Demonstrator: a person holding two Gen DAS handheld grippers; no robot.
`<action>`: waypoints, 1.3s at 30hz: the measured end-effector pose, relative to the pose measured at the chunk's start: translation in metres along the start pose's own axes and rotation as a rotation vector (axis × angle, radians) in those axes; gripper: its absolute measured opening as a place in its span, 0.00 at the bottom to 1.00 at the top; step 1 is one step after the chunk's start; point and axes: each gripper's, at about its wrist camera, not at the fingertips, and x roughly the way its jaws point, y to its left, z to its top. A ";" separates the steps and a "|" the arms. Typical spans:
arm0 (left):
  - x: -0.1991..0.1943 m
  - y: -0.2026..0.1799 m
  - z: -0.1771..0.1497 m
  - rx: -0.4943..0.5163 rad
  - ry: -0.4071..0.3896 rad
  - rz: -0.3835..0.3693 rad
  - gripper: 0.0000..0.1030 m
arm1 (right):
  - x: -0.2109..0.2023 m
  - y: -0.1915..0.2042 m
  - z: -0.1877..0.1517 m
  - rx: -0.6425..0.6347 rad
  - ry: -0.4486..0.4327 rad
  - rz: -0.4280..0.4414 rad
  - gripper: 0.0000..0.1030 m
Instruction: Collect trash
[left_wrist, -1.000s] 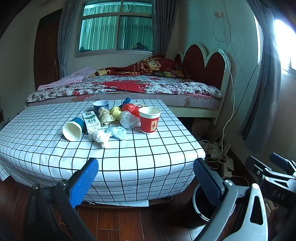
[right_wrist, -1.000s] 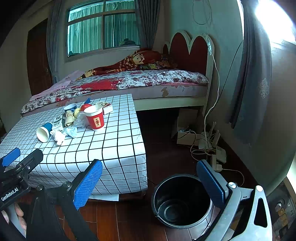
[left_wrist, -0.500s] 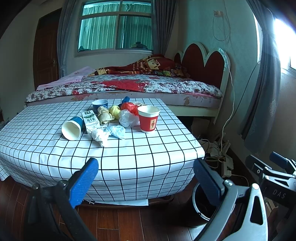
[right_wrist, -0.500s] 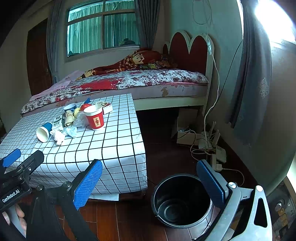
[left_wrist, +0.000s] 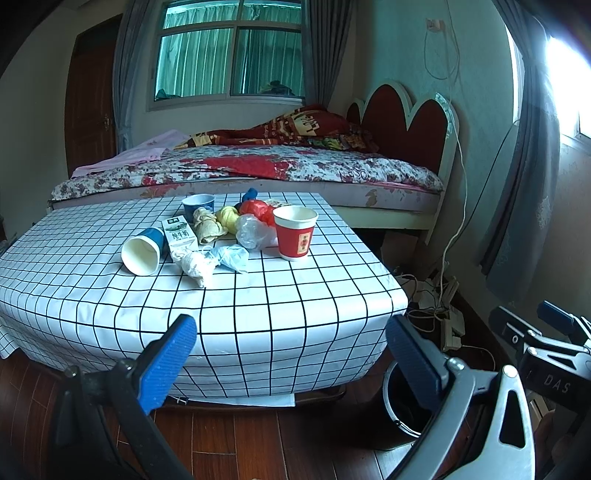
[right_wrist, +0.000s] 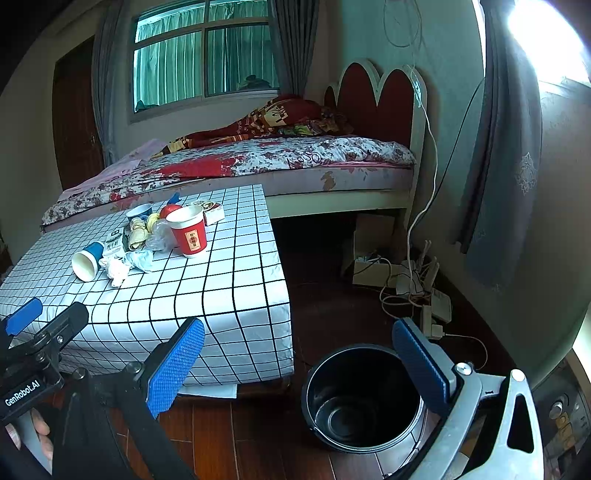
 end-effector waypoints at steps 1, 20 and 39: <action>0.000 0.000 0.000 0.000 0.000 -0.002 0.99 | 0.000 0.000 0.000 0.000 0.000 0.000 0.99; 0.001 0.001 -0.002 -0.010 0.019 -0.011 0.99 | 0.001 0.000 -0.005 0.000 0.009 0.002 0.99; 0.031 0.054 0.000 -0.077 0.061 0.018 0.98 | 0.035 0.020 0.003 -0.061 0.023 0.129 0.99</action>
